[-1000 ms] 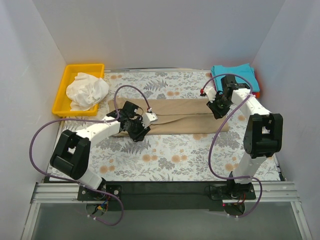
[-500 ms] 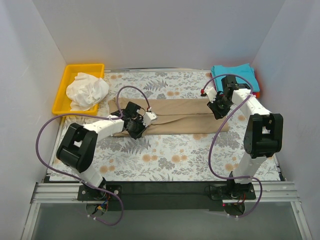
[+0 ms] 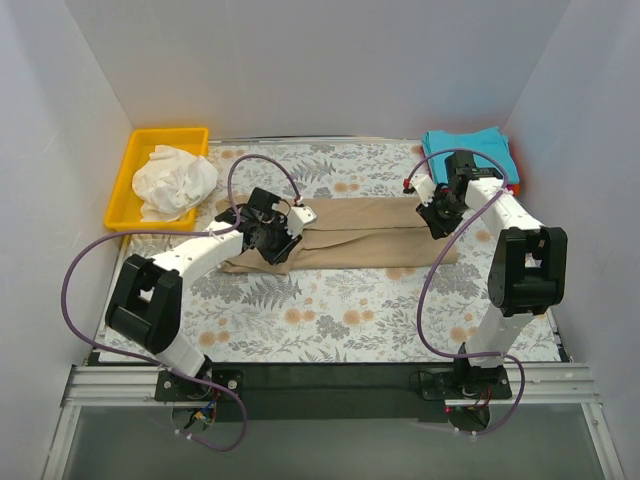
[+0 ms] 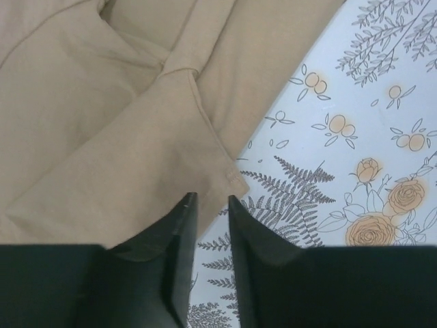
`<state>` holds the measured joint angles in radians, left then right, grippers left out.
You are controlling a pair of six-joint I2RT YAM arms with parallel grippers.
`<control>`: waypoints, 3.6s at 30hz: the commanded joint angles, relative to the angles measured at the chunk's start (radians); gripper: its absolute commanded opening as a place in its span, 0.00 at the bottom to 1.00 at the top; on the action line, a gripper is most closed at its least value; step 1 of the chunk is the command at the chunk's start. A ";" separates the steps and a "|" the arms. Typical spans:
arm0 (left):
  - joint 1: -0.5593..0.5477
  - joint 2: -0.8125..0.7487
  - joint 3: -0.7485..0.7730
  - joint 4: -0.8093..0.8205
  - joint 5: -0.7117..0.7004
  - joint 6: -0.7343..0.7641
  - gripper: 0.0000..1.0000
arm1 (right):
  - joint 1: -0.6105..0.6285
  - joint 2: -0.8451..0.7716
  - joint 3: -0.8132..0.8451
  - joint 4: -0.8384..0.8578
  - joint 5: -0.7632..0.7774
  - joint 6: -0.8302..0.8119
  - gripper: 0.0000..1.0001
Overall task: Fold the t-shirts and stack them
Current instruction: Fold the tshirt
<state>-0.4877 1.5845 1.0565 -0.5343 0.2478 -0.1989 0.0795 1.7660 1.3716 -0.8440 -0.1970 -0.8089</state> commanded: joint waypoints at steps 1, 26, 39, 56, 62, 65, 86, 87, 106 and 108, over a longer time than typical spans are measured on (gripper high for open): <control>-0.021 -0.052 -0.029 -0.036 0.024 -0.013 0.28 | -0.004 -0.017 -0.005 -0.010 -0.012 -0.006 0.24; -0.095 0.106 -0.090 0.111 -0.182 -0.169 0.05 | -0.017 -0.019 -0.039 -0.010 -0.019 -0.016 0.24; -0.045 0.000 0.083 -0.041 -0.183 -0.149 0.00 | -0.021 -0.039 -0.049 -0.010 -0.027 -0.024 0.21; 0.132 0.368 0.421 0.192 -0.179 -0.033 0.00 | -0.023 0.003 -0.020 -0.012 -0.055 0.002 0.24; 0.159 0.421 0.482 0.155 -0.136 -0.048 0.19 | -0.023 -0.005 -0.032 -0.013 -0.047 -0.001 0.26; 0.202 0.352 0.491 0.071 -0.038 -0.074 0.33 | -0.024 -0.004 -0.035 -0.012 -0.053 -0.001 0.26; 0.238 0.084 0.097 -0.112 -0.035 0.099 0.32 | -0.021 0.001 -0.042 -0.015 -0.062 0.024 0.26; 0.238 0.092 0.100 -0.109 -0.041 0.099 0.33 | -0.021 0.001 -0.045 -0.012 -0.059 0.024 0.26; 0.245 0.166 0.195 -0.038 -0.113 0.099 0.00 | -0.020 0.009 -0.046 -0.012 -0.048 0.011 0.25; 0.248 0.189 0.255 -0.041 -0.119 0.102 0.00 | -0.021 0.009 -0.052 -0.012 -0.050 0.011 0.25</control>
<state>-0.2474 1.7813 1.2121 -0.6052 0.1455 -0.1059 0.0601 1.7744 1.3258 -0.8436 -0.2382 -0.7895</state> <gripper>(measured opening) 0.023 0.250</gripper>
